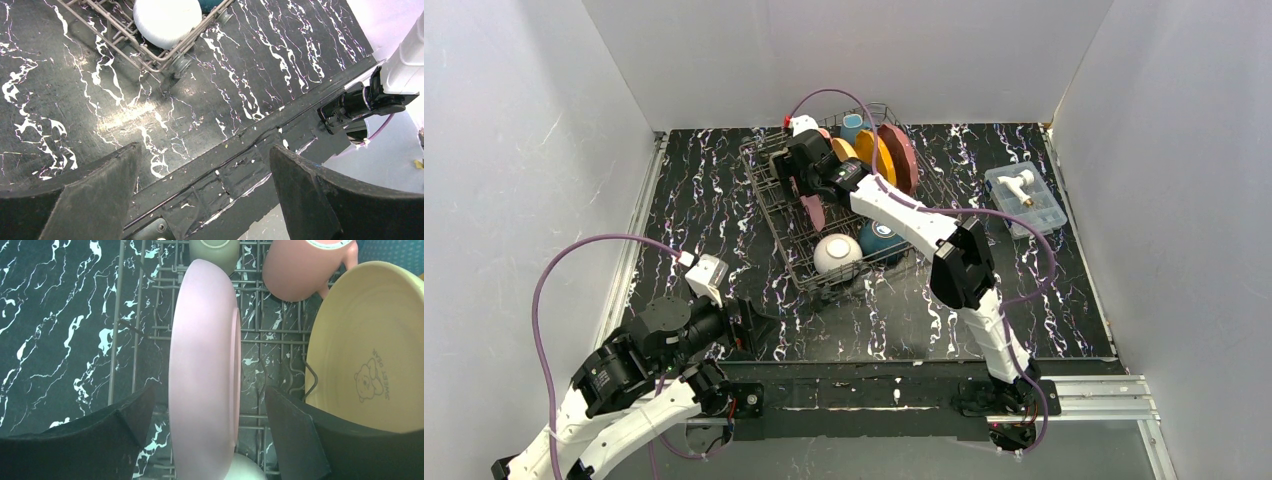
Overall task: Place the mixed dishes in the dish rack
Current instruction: Insert the plate into the dish rack, then reset both arms
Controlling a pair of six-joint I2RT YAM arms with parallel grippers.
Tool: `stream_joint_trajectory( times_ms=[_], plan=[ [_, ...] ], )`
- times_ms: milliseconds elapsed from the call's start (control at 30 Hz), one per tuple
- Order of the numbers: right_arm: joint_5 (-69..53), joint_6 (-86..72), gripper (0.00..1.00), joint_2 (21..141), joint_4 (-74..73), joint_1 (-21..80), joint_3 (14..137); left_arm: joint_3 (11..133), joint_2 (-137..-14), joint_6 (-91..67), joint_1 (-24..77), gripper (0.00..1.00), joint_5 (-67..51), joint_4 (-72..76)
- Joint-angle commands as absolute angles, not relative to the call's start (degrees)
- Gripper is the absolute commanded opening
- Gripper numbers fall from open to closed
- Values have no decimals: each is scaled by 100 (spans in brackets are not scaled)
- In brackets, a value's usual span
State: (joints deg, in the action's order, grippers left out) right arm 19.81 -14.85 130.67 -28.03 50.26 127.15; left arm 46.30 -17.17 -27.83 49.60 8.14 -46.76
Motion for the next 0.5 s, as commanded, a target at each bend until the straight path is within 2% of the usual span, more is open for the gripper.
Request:
stream_joint_trajectory(
  times_ms=[0, 333, 467],
  plan=[
    [1805, -1544, 90, 12308, -2436, 5001, 12497, 4597, -1797, -2703, 4924, 98, 826, -4661],
    [1433, -1642, 98, 11252, -2066, 5010, 11326, 4601, -1814, -2724, 4924, 98, 895, -4681],
    [1304, -1639, 98, 10646, -1898, 5038, 10695, 4622, -1877, -2742, 4927, 98, 897, -4698]
  ],
)
